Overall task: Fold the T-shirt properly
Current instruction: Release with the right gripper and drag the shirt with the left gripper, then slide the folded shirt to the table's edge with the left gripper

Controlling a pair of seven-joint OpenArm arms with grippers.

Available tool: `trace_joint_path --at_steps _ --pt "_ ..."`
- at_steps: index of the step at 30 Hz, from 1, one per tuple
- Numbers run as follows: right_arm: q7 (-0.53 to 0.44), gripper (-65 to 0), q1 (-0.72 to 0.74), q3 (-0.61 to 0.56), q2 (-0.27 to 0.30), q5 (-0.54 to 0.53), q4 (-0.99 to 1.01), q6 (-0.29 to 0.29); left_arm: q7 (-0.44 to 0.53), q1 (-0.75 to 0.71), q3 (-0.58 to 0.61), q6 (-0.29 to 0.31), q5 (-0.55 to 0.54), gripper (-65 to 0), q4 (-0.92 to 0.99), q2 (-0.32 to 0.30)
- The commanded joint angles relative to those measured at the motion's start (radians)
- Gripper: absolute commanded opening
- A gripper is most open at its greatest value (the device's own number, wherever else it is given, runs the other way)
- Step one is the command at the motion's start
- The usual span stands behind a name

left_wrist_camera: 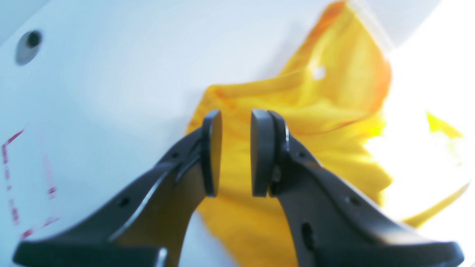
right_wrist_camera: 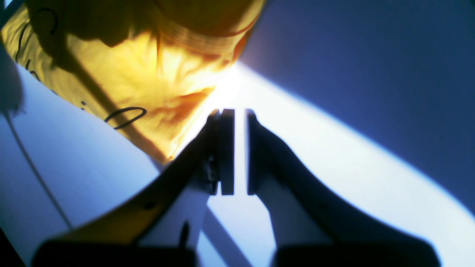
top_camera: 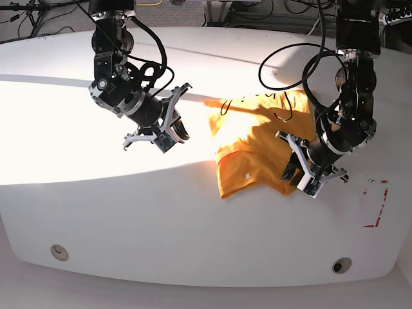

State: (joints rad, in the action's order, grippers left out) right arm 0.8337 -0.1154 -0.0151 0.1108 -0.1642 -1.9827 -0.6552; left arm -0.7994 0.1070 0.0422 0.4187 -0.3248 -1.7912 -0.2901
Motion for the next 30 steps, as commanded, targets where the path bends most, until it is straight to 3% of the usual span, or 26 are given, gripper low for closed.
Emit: trace_joint_path --at_steps 1,4,8,15,18,23,30 --pt "-0.015 -61.2 0.012 0.005 0.013 -0.010 -0.023 -0.002 0.024 -0.019 -0.040 -0.007 -0.001 -53.5 -0.031 0.102" --pt "-0.015 -61.2 0.012 0.005 0.030 -0.010 -0.023 -0.002 0.058 -0.039 -0.038 -0.045 0.048 -53.5 -0.012 0.188" --pt "-0.015 -61.2 0.016 0.007 0.037 -0.010 -0.019 -0.002 0.189 -0.085 0.002 -0.129 0.183 -52.8 0.043 0.312" --pt "-0.014 -61.2 0.015 0.080 0.033 -0.010 -0.017 -0.002 0.435 -0.126 0.034 -0.249 0.350 -43.9 0.281 0.437" --pt "-0.014 -61.2 0.015 0.099 0.033 -0.010 -0.016 -0.002 0.479 -0.123 0.034 -0.283 0.359 -42.9 0.399 0.443" --pt "-0.014 -61.2 0.012 0.120 0.033 -0.011 -0.017 -0.002 0.487 -0.125 0.011 -0.284 0.356 -43.1 0.552 0.424" --pt "-0.012 -61.2 0.009 0.152 0.033 -0.011 -0.017 -0.002 0.424 -0.217 -0.109 -0.278 0.356 -42.9 0.483 0.285"
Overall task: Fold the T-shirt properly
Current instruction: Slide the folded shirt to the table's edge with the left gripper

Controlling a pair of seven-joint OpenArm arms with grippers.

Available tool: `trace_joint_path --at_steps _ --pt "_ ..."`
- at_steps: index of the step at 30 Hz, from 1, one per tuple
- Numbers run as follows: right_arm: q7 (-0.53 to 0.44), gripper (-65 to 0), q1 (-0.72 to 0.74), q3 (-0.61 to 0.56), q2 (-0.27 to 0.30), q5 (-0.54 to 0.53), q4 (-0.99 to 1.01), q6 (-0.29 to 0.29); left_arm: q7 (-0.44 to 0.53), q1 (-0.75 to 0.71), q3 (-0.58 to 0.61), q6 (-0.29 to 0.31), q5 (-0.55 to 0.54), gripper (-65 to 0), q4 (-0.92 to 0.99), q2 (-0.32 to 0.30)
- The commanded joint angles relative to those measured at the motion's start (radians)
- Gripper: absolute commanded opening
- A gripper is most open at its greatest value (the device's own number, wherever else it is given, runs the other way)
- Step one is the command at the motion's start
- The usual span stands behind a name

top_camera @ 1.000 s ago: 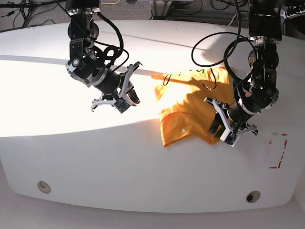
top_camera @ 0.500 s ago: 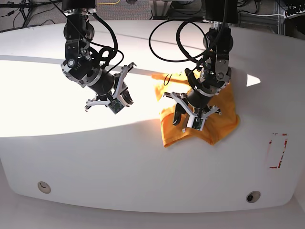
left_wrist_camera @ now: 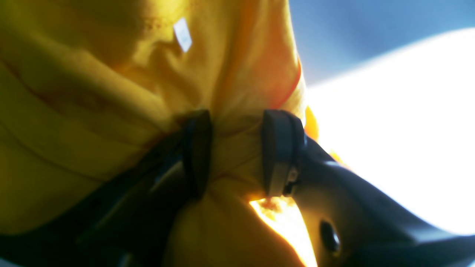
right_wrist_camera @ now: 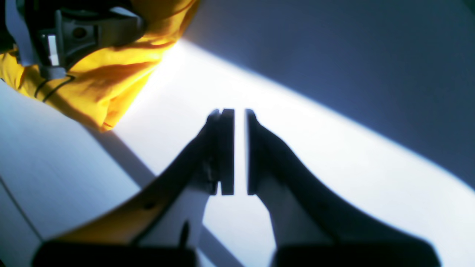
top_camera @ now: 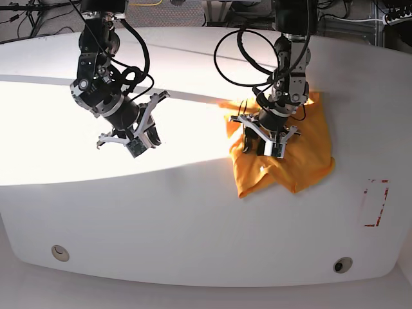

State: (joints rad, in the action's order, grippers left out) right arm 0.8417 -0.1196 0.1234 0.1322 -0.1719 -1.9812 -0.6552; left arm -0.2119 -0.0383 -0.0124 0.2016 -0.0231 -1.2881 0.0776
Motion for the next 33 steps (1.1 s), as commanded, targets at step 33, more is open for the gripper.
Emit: trace_joint_path --at_steps 33 --pt "-0.029 -61.4 -0.139 0.005 0.008 -0.013 -0.030 -0.013 -0.387 -0.024 -0.343 0.497 0.055 -43.1 -0.043 -0.648"
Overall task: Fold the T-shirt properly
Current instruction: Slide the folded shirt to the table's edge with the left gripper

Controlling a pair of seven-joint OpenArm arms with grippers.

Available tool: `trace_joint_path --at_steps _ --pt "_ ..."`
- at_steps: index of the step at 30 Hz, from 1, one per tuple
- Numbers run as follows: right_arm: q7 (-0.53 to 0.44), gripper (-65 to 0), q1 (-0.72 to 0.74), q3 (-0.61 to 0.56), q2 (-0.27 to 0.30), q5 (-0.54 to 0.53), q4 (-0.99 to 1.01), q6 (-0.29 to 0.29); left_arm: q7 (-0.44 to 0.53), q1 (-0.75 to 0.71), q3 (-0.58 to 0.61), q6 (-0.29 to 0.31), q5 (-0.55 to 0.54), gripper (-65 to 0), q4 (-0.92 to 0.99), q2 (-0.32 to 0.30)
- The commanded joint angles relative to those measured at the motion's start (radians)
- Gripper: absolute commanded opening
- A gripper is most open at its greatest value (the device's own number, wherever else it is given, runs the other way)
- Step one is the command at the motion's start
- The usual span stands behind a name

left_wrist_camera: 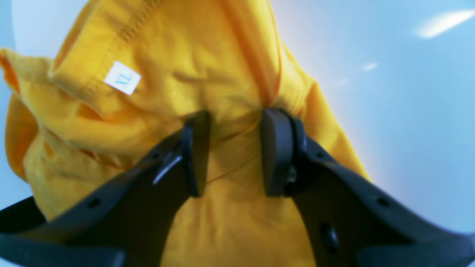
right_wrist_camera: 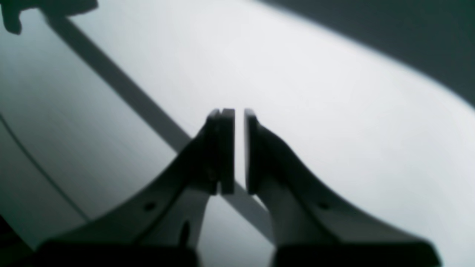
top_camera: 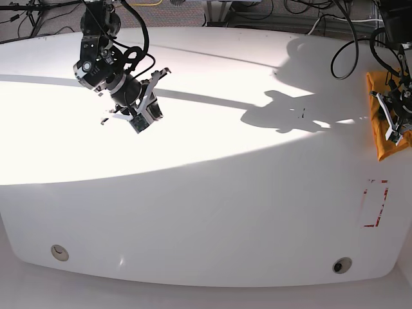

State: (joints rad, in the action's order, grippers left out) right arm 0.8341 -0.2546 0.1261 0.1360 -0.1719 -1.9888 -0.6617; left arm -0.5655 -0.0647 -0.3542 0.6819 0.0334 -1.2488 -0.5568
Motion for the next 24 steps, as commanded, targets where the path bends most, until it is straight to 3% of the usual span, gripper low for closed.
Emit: trace_joint_path --at_steps 1,4,7,11,12,15,18,21,24 --pt "-0.022 -61.4 -0.004 0.002 0.004 -0.008 -0.022 -0.007 -0.066 0.001 -0.001 0.016 -0.002 -43.1 -0.142 -0.009" --pt "-0.054 -61.4 -0.005 0.010 0.009 -0.002 -0.019 0.001 -0.135 -0.001 -0.003 0.016 -0.003 -43.1 -0.263 0.040" --pt "-0.157 -61.4 -0.019 0.014 0.014 0.005 -0.011 0.006 -0.189 -0.007 -0.016 0.016 0.004 -43.2 -0.426 0.122" --pt "-0.322 -61.4 -0.074 0.031 0.011 0.104 -0.010 0.030 -0.176 -0.047 -0.073 0.016 0.004 -43.3 -0.590 0.243" --pt "-0.407 -61.4 -0.091 0.034 0.004 0.154 0.004 0.046 -0.144 -0.057 -0.101 0.016 0.004 -43.3 -0.641 0.317" --pt "-0.557 -61.4 -0.108 0.045 -0.002 0.213 0.066 0.063 -0.051 -0.074 -0.142 -0.012 0.004 -43.3 -0.696 0.455" --pt "-0.703 -61.4 -0.144 0.106 -0.005 0.216 0.145 0.076 0.086 -0.140 -0.171 -0.044 0.004 -43.3 -0.733 0.591" --pt "-0.792 -61.4 -0.174 0.151 -0.003 0.196 0.211 0.078 0.226 -0.208 -0.173 -0.052 0.007 -43.3 -0.737 0.683" --pt "-0.836 -61.4 -0.222 0.172 0.000 0.180 0.245 0.078 0.322 -0.280 -0.162 -0.069 0.010 -43.3 -0.736 0.714"
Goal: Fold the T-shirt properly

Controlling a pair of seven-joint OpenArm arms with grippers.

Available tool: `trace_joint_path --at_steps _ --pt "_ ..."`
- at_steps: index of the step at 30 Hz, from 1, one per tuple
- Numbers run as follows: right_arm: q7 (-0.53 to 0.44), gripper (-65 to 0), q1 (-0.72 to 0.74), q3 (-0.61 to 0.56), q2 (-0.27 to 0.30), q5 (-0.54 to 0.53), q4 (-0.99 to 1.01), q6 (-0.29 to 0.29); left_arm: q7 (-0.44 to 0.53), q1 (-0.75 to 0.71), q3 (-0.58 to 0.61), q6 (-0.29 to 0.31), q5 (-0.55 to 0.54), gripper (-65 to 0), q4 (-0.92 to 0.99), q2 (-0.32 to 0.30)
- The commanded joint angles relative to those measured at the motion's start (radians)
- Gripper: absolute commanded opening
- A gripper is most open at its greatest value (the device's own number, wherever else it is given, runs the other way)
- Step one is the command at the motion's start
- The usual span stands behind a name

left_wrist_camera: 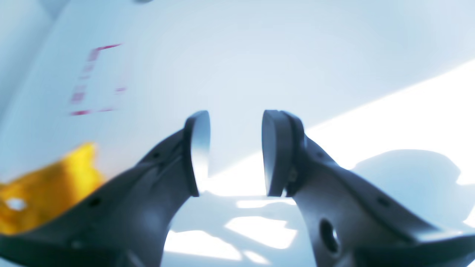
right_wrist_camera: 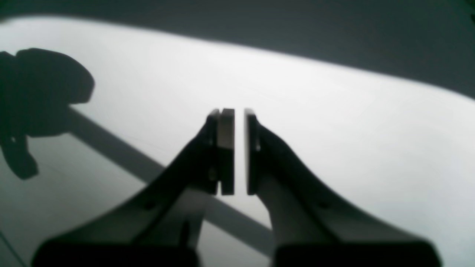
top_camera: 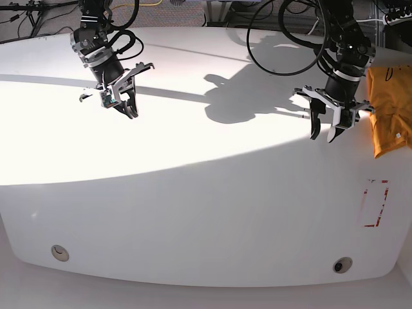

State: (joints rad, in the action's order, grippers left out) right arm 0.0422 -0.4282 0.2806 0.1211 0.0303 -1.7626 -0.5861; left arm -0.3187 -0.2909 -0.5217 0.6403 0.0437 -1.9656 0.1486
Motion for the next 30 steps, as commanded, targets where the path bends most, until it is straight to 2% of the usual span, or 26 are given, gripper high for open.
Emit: trace_joint_path --at_steps 1,5,7,12,20,23,27,30 --pt "-0.046 -61.4 -0.064 0.021 0.015 -0.028 0.020 0.002 0.086 -0.077 0.015 -0.040 0.002 -43.3 -0.019 0.008" --pt "-0.046 -61.4 -0.156 0.042 0.015 -0.073 0.014 -0.005 0.079 -0.209 0.096 -0.112 0.017 -43.3 -0.019 0.008" --pt "-0.046 -61.4 -0.215 0.047 0.015 -0.094 0.002 -0.005 0.082 -0.298 0.127 -0.126 0.011 -43.3 -0.021 0.008" --pt "-0.046 -61.4 -0.334 0.047 0.015 -0.148 -0.035 -0.005 0.080 -0.459 0.177 -0.129 0.011 -43.3 -0.021 0.008" --pt "-0.046 -61.4 -0.559 0.039 -0.028 -0.169 -0.107 -0.005 0.083 -0.807 0.274 -0.135 0.009 -43.8 -0.013 0.008" --pt "-0.046 -61.4 -0.628 0.039 -0.045 -0.165 -0.101 -0.005 0.085 -0.882 0.301 -0.135 0.009 -46.7 0.012 0.008" --pt "-0.046 -61.4 -0.691 0.039 -0.054 -0.168 -0.041 -0.005 0.085 -0.907 0.294 -0.135 0.014 -49.6 0.070 0.008" --pt "-0.048 -61.4 -0.708 0.013 -0.067 -0.165 0.040 -0.005 0.085 -0.904 0.292 -0.135 0.012 -49.4 0.160 -0.022"
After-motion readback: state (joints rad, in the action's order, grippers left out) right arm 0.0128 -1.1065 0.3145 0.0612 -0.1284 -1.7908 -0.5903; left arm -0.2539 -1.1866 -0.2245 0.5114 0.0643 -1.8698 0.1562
